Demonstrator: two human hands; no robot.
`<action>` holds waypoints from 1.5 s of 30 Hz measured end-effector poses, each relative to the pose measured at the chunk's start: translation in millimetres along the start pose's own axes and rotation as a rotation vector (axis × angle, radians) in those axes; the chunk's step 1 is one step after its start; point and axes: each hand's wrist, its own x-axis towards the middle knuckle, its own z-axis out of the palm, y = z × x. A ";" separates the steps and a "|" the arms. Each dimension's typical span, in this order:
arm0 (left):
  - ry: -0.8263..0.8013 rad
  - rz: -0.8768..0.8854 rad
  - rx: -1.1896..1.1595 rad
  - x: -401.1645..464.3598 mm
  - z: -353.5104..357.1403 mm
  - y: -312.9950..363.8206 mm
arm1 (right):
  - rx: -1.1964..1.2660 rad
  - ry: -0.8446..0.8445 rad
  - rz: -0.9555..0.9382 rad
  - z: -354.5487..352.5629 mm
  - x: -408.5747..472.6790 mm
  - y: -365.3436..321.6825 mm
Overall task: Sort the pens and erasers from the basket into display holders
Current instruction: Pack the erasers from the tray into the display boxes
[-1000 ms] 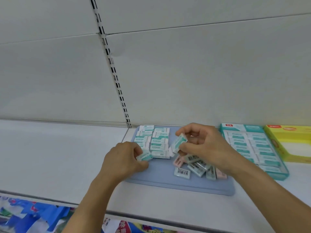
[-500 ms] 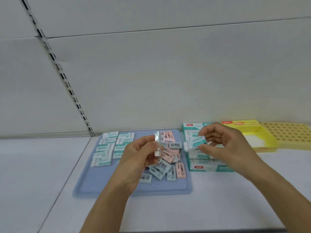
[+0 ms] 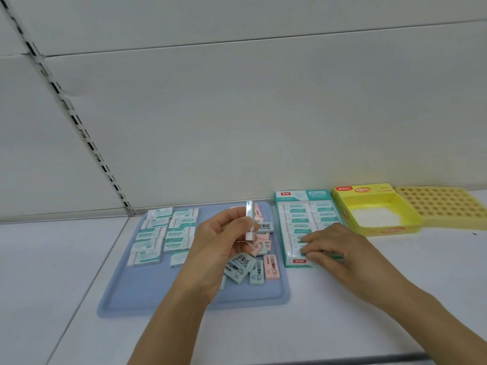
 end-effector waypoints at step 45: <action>-0.395 0.610 1.435 7.2 39.6 -42.4 | -0.154 -0.026 0.074 -55.3 -11.0 16.1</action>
